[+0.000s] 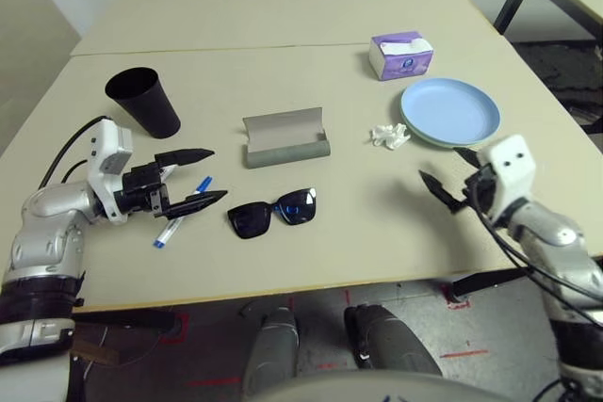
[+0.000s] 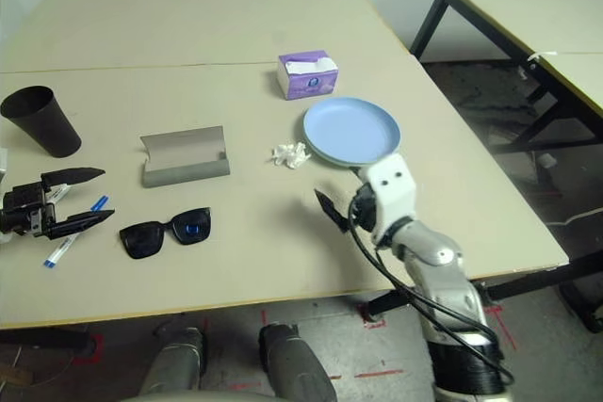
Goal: Organize and tidy the items on the table.
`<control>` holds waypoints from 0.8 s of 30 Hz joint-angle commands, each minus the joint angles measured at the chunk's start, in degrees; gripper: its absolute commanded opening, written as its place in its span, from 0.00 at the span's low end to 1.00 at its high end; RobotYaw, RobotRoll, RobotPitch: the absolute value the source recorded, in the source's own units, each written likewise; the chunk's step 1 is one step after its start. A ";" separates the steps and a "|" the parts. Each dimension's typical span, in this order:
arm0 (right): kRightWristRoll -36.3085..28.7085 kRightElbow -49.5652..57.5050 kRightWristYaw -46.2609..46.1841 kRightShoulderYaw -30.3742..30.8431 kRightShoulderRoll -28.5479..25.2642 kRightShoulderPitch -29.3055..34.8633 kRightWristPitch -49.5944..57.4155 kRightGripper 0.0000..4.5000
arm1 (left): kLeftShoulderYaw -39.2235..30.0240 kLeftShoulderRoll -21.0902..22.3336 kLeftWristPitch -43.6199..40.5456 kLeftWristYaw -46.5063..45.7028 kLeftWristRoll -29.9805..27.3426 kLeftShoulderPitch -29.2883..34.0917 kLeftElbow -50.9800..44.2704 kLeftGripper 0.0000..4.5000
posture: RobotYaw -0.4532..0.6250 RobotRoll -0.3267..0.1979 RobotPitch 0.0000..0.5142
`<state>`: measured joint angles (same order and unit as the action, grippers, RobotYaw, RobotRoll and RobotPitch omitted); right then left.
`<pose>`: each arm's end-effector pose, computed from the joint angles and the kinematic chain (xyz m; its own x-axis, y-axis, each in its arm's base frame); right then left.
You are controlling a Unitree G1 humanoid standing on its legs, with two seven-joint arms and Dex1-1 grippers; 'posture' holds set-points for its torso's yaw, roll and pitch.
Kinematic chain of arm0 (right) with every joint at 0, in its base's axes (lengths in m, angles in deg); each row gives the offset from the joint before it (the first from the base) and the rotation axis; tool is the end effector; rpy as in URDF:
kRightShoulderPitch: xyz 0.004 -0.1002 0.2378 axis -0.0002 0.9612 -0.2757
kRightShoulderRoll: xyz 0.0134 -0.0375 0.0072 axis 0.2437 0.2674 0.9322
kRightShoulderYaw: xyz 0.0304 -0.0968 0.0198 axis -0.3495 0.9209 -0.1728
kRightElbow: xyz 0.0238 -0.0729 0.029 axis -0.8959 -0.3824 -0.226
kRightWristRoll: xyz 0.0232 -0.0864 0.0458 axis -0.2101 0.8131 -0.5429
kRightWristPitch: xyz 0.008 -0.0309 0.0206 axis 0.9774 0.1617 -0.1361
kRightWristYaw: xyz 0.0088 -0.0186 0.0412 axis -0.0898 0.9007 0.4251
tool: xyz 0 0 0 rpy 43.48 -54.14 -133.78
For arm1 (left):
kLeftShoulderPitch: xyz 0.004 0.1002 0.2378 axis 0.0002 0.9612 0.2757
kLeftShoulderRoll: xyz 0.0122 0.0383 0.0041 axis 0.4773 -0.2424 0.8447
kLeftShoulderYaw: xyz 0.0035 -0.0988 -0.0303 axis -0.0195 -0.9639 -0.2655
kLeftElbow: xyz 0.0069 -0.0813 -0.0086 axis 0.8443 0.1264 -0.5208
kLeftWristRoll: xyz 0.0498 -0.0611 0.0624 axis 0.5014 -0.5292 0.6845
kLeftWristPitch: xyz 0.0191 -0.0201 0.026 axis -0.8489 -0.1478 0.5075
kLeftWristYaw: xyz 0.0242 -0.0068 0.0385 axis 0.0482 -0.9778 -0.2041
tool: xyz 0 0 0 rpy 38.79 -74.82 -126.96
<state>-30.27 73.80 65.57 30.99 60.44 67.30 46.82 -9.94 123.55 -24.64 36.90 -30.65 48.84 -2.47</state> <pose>0.2298 -0.2170 0.1045 0.8693 0.4702 -0.1523 -0.4941 0.8198 -0.2894 0.2256 0.3463 0.1547 0.5306 -0.8275 -0.1837 0.8432 0.4933 0.2137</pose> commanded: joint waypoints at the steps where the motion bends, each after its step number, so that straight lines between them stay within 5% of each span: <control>1: 1.38 -5.27 -0.37 2.39 1.11 -1.03 -0.87 0.99 | -0.87 0.19 0.41 -0.71 0.57 0.80 -1.13 1.00 | 0.40 0.62 0.29; 24: 0.03 -20.24 -1.73 3.04 8.92 -13.48 0.55 0.99 | -0.69 0.20 2.48 -1.13 1.75 2.00 -2.37 1.00 | 0.40 0.62 0.25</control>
<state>-30.21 55.09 64.06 33.43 68.94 54.36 47.12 -10.78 123.58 -22.66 35.49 -29.66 50.30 -4.93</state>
